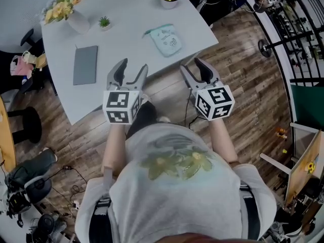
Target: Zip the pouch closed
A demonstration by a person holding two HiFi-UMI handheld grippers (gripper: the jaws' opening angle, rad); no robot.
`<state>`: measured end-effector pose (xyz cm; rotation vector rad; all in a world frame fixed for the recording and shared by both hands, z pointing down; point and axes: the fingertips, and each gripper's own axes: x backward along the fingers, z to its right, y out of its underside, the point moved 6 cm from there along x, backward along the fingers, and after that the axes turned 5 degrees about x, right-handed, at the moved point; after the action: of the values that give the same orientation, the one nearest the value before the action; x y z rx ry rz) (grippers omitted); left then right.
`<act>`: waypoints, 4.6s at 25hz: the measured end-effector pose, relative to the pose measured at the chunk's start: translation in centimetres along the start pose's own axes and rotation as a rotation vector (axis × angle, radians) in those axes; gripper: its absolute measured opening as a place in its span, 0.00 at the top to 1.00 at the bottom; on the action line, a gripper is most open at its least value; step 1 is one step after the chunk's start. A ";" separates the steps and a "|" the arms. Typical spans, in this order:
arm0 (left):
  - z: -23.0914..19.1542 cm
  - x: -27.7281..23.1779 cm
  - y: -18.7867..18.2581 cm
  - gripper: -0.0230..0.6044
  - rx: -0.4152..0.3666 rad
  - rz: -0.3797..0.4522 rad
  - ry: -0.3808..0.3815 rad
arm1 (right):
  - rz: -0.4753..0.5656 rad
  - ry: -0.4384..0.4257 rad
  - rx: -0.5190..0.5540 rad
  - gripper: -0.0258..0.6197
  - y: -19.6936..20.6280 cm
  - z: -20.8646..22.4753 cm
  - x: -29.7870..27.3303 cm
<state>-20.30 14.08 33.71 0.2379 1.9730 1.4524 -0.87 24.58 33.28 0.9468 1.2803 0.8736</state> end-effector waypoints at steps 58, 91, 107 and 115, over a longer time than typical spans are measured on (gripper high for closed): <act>-11.0 -23.0 5.9 0.56 0.080 -0.473 0.083 | -0.337 -0.208 0.138 0.63 -0.1 8.9 -24.9; -11.8 -30.6 11.1 0.92 0.107 -0.731 -0.087 | -0.464 -0.618 0.365 0.63 2.2 12.0 -34.7; -11.9 -31.2 10.7 0.92 0.009 -0.765 -0.128 | -0.488 -0.948 0.775 0.63 6.1 6.8 -42.2; -11.8 -31.3 10.8 0.92 0.017 -0.776 -0.141 | -0.454 -1.084 1.021 0.63 8.1 5.1 -41.7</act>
<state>-6.21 -7.13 57.90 -0.3769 1.6758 0.8810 0.16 -11.30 56.54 1.5024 0.8201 -0.7255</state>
